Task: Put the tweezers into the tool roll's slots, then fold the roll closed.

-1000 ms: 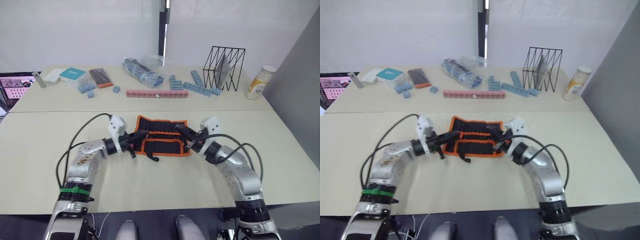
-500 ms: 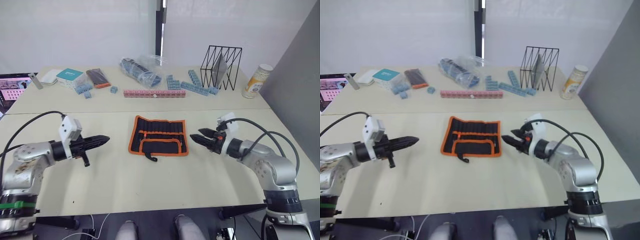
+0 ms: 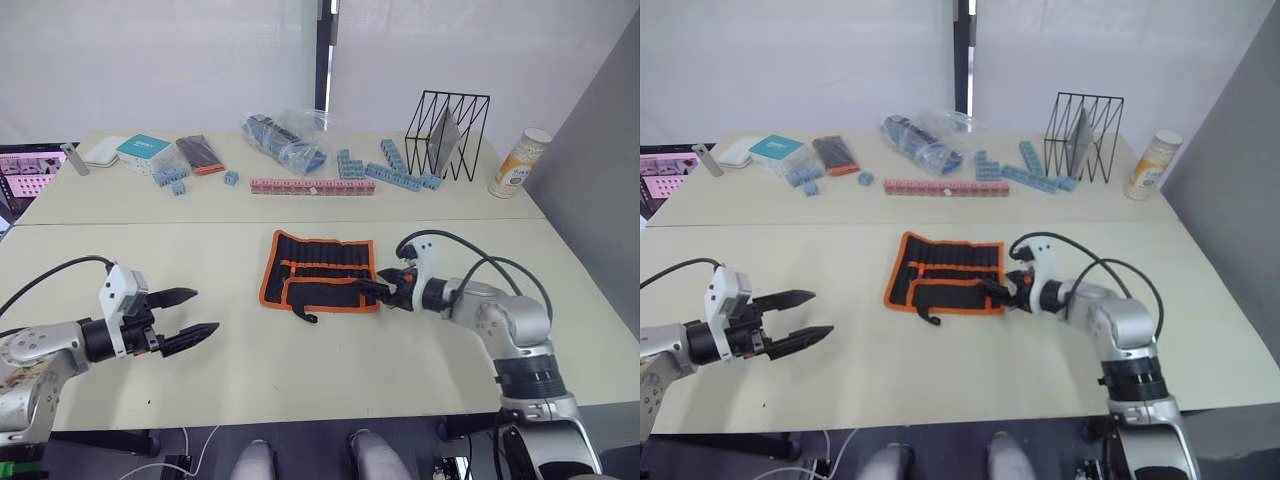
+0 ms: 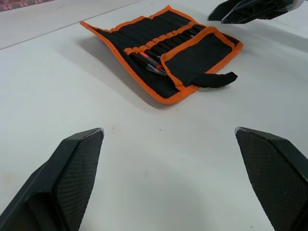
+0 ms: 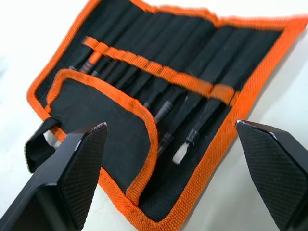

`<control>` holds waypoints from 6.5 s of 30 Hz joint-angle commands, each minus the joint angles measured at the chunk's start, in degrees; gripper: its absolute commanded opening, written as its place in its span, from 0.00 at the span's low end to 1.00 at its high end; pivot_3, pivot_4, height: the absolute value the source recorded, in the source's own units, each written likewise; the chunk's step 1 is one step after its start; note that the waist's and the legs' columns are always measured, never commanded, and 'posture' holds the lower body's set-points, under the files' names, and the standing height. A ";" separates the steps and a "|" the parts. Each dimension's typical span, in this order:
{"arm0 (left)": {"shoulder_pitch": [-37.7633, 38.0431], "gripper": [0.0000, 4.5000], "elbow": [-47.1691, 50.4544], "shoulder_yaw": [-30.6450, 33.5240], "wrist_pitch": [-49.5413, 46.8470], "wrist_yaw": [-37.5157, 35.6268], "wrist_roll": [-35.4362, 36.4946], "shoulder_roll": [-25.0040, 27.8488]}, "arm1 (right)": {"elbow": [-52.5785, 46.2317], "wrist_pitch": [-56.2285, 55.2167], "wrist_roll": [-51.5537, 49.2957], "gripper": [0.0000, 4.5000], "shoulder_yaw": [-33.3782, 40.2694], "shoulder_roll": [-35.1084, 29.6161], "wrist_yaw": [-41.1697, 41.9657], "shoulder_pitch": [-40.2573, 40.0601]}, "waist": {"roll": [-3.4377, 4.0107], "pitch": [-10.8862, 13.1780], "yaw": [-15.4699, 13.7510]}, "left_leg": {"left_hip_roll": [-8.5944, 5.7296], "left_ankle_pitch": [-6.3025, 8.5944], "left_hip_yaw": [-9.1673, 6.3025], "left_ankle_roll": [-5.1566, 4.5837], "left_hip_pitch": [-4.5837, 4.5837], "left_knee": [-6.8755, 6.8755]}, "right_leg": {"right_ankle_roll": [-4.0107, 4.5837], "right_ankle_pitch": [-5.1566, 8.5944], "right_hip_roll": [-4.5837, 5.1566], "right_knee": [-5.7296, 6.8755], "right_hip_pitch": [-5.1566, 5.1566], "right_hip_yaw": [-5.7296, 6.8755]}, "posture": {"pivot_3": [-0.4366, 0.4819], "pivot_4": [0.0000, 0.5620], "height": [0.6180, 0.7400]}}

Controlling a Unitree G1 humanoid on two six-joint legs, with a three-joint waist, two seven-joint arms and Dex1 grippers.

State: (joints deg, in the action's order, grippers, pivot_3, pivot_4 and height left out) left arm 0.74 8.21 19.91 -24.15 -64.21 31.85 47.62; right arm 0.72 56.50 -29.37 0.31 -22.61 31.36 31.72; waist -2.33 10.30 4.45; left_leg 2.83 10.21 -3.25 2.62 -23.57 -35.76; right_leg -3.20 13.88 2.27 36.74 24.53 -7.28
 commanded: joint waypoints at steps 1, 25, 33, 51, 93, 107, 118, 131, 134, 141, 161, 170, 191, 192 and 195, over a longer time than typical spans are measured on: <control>0.47 0.99 2.13 1.43 -0.19 0.14 1.67 0.13 | 0.07 1.77 -0.60 1.00 1.54 0.95 -1.40 1.50 | 0.00 0.00 -0.05 | 0.00 0.00 0.00 0.00 0.01 0.00 | 0.00 0.00 0.00 0.00 0.00 0.00 | 0.48 0.27 0.97; 0.06 0.99 1.35 -1.16 1.79 -0.57 -0.11 0.15 | 3.08 5.54 -3.20 1.00 4.91 3.54 -1.34 2.12 | 0.00 0.00 0.51 | 0.02 0.00 0.03 0.00 0.04 0.01 | 0.02 0.01 -0.01 0.01 0.00 0.01 | 0.48 0.27 0.97; -0.37 1.00 1.10 -2.63 3.04 1.50 -1.37 -1.86 | 6.89 6.81 -9.06 0.95 12.90 6.64 -0.80 2.50 | 0.01 0.01 1.13 | 0.02 0.00 0.01 0.00 0.00 0.03 | -0.20 -0.12 0.00 0.01 -0.01 0.01 | 0.48 0.27 0.97; -0.83 1.00 0.09 -4.51 4.58 1.43 -2.46 -2.58 | 9.47 7.87 -12.43 0.00 17.55 7.58 -2.62 1.73 | 0.02 0.01 1.17 | 0.01 0.00 0.01 0.00 -0.01 0.03 | -0.37 -0.22 -0.01 -0.01 0.01 0.00 | 0.48 0.27 0.97; -0.54 1.00 1.67 -9.15 4.10 4.47 -3.16 -4.58 | 10.12 7.06 -9.58 0.00 6.39 10.70 -3.02 4.18 | 0.12 0.07 1.16 | 0.00 0.00 0.00 -0.01 -0.23 0.03 | -0.44 -0.25 -0.02 -0.02 0.19 -0.01 | 0.48 0.27 0.97; -3.13 1.00 -2.16 -8.62 5.02 1.65 -3.73 -1.90 | 15.15 3.57 -7.47 0.66 6.62 14.27 -2.05 5.45 | 0.08 0.05 2.50 | 0.06 0.00 0.01 -0.02 0.28 -0.01 | 0.03 -0.07 -0.04 0.07 -0.19 0.02 | 0.48 0.27 0.97; -7.38 1.00 -0.85 -8.40 -2.58 6.50 1.10 -5.71 | 1.42 -4.17 -9.58 0.90 7.59 3.57 10.00 3.77 | 0.11 0.07 1.24 | 0.02 0.00 -0.03 -0.01 0.00 0.06 | -0.42 -0.24 -0.04 -0.01 -0.02 0.02 | 0.48 0.27 0.97; -18.46 1.00 1.64 -9.85 -34.73 22.65 12.49 -11.27 | 1.75 -34.32 12.51 0.00 -12.11 -3.91 20.37 -2.12 | 0.05 0.11 1.02 | -0.01 0.00 -0.08 -0.01 -0.14 -0.06 | -0.51 -0.26 -0.05 0.02 0.05 0.04 | 0.48 0.27 0.97; -21.60 1.00 1.20 -8.09 -41.60 24.59 17.66 -13.98 | 5.46 -37.59 15.46 0.00 -13.81 -3.08 20.55 -3.26 | 0.05 0.11 1.00 | -0.04 0.00 -0.09 -0.01 -0.12 -0.15 | -0.60 -0.31 -0.04 -0.01 -0.05 0.03 | 0.48 0.27 0.97; -27.97 1.00 -6.04 -7.05 -50.57 32.45 19.02 -20.55 | 10.49 -40.59 21.12 0.00 -16.14 -2.73 19.47 -4.69 | 0.04 0.10 1.00 | -0.07 0.00 -0.15 -0.01 0.09 -0.12 | -0.60 -0.32 -0.05 0.00 -0.25 0.05 | 0.48 0.27 0.97; -31.19 0.15 -13.59 -12.11 -40.69 29.79 11.03 -24.43 | 6.61 -36.71 20.30 0.00 -14.77 -1.69 18.01 -5.57 | 0.01 0.07 1.01 | -0.08 -0.02 -0.14 0.02 0.28 -0.14 | -0.59 -0.37 -0.05 0.02 -0.38 0.01 | 0.48 0.27 0.97; -39.03 0.00 -24.44 -18.35 -27.25 19.58 0.75 -17.30 | 10.35 -37.08 21.88 0.00 -14.89 1.67 15.96 -0.51 | 0.01 0.08 1.09 | -0.08 -0.02 -0.13 0.02 0.20 -0.13 | -0.56 -0.39 -0.06 0.01 -0.28 0.01 | 0.48 0.27 0.97; -42.72 0.00 -30.43 -31.81 -15.88 14.21 -13.36 -27.77 | 10.20 -34.58 22.66 0.00 -13.62 6.25 12.49 -1.66 | 0.02 0.07 0.97 | -0.10 -0.02 -0.15 0.02 0.25 -0.12 | -0.60 -0.38 -0.05 0.01 -0.39 0.00 | 0.48 0.27 0.97; -42.92 0.00 -31.30 -31.87 -15.36 14.28 -13.88 -28.33 | 9.59 -34.05 22.08 0.00 -13.00 6.16 12.50 -1.76 | 0.02 0.07 0.92 | -0.10 -0.02 -0.14 0.02 0.26 -0.12 | -0.60 -0.38 -0.05 0.02 -0.40 0.00 | 0.48 0.27 0.97; -43.59 0.00 -34.58 -31.99 -14.46 14.89 -15.25 -30.37 | 8.11 -32.82 21.02 0.00 -11.69 5.61 12.66 -2.06 | 0.02 0.07 0.29 | -0.11 -0.02 -0.16 0.02 0.25 -0.18 | -0.61 -0.38 -0.05 0.02 -0.44 0.01 | 0.48 0.27 0.97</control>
State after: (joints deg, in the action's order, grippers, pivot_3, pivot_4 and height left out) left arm -42.92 -23.96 -10.45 -38.85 -50.12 18.36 18.14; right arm 10.80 22.90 -7.39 -12.40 -16.65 43.79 29.90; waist -2.31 10.36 4.73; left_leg 2.70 10.19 -3.42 2.63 -23.33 -35.98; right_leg -3.84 13.48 2.23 36.75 24.08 -7.28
